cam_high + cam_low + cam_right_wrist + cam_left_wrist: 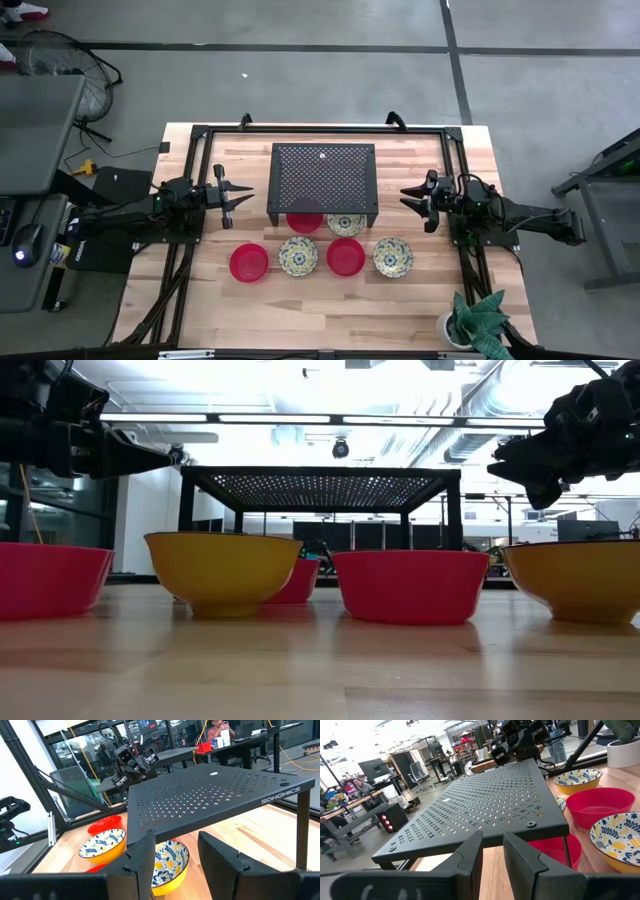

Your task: Pick & Place Mini bowls

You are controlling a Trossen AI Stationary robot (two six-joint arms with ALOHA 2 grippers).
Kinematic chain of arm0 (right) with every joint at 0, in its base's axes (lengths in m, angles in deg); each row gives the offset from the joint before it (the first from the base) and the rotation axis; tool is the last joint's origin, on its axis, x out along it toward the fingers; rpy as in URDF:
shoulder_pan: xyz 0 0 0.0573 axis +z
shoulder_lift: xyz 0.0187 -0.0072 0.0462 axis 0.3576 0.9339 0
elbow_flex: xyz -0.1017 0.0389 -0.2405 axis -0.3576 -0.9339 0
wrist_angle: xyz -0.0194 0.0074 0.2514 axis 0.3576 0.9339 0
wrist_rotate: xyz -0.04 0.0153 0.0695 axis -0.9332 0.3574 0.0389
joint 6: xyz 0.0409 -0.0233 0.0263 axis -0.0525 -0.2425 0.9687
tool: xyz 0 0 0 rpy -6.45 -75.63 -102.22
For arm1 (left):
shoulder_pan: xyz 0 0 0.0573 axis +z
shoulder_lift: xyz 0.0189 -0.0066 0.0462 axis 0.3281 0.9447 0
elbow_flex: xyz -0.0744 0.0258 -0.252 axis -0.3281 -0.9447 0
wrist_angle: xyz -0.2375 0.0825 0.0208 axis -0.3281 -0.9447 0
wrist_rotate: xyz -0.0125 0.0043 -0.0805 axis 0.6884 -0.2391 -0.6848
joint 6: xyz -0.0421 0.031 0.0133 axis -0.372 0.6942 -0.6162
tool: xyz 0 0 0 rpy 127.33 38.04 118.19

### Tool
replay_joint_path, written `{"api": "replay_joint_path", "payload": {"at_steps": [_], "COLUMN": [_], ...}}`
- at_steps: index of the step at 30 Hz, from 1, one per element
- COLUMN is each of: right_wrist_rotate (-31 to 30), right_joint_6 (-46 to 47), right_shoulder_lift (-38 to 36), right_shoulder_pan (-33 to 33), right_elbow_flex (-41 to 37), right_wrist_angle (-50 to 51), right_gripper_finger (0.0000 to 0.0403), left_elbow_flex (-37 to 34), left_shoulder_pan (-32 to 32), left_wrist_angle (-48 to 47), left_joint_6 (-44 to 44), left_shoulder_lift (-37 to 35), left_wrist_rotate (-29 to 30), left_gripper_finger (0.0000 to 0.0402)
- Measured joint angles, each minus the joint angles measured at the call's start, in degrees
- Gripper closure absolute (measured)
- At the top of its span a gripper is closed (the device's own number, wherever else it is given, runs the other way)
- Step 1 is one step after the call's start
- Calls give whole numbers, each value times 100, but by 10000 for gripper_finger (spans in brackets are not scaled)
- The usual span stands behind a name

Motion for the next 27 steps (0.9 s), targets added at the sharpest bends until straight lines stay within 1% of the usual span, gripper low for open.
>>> {"api": "replay_joint_path", "payload": {"at_steps": [4,8,20,24,27], "right_wrist_rotate": [0,0,0,0,0], "right_joint_6": [1,1,1,0,2], "right_shoulder_lift": [-1,0,0,0,1], "right_shoulder_pan": [-1,0,-1,-1,-1], "right_elbow_flex": [0,0,0,0,0], "right_wrist_angle": [-1,1,-1,-1,-1], "right_gripper_finger": [265,265,265,265,265], "left_elbow_flex": [2,0,24,241,453], "left_shoulder_pan": [0,0,0,0,0], "left_wrist_angle": [2,17,16,-275,-258], "left_joint_6": [-45,-476,-452,-384,-207], "left_shoulder_lift": [0,0,2,9,1], "left_wrist_rotate": [0,105,-397,-418,-418], "left_gripper_finger": [328,328,328,328,328]}}
